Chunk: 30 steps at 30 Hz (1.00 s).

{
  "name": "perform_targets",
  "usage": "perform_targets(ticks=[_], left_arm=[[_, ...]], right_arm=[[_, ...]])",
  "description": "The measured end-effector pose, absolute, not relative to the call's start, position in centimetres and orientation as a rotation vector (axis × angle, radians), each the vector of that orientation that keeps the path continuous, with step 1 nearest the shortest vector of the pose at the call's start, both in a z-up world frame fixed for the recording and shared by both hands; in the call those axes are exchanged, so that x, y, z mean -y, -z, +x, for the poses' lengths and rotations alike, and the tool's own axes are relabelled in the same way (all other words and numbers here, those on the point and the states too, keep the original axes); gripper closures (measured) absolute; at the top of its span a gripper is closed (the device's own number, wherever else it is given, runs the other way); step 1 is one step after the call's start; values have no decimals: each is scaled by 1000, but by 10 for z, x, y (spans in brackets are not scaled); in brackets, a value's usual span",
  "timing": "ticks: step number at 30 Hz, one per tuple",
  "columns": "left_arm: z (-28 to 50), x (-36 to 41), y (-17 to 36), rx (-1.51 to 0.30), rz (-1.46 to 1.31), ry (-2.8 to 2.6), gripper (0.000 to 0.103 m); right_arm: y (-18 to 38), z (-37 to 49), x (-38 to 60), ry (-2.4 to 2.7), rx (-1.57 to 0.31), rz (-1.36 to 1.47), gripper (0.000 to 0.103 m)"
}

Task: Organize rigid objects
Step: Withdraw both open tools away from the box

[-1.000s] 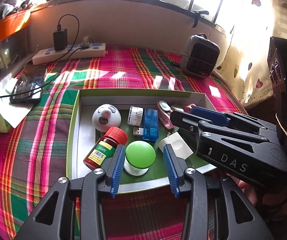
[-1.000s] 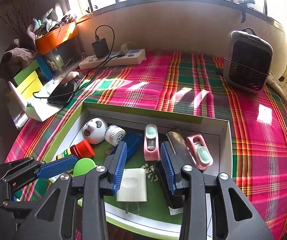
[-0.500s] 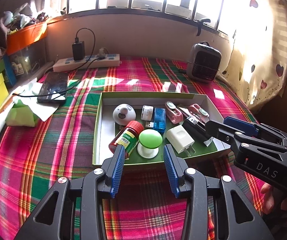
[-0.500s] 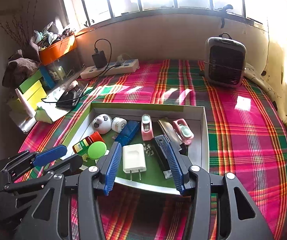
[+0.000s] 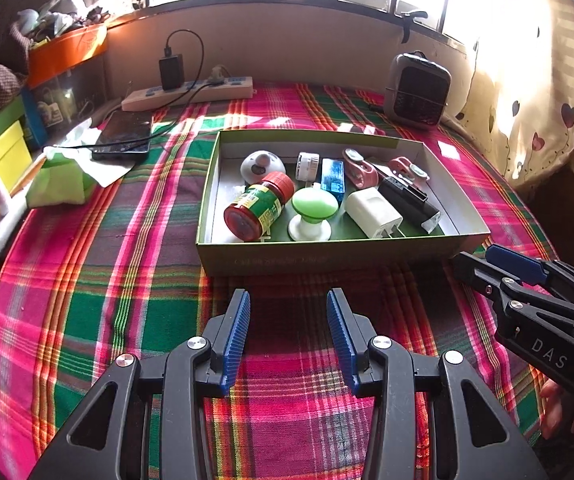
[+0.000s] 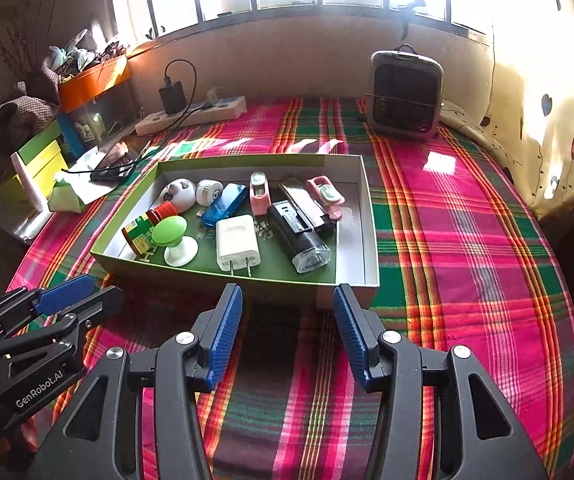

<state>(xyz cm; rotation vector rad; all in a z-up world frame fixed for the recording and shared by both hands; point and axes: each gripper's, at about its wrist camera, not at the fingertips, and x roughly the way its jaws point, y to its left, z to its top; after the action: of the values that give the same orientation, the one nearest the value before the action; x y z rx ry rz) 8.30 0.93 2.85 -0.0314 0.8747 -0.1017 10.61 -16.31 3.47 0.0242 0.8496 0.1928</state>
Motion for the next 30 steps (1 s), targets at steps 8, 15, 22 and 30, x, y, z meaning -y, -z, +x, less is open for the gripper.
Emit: perform_targets(ticks=[8, 15, 22, 30], left_arm=[[78, -5, -14, -907, -27, 98, 64], [72, 1, -7, -901, 9, 70, 63], [72, 4, -5, -892, 32, 59, 59], [73, 9, -4, -896, 34, 44, 52]], right_arm=[[-13, 94, 163, -155, -902, 3, 54], [-10, 84, 164, -124, -897, -16, 53], [-3, 84, 162, -103, -913, -40, 46], [-2, 86, 162, -101, -917, -45, 40]])
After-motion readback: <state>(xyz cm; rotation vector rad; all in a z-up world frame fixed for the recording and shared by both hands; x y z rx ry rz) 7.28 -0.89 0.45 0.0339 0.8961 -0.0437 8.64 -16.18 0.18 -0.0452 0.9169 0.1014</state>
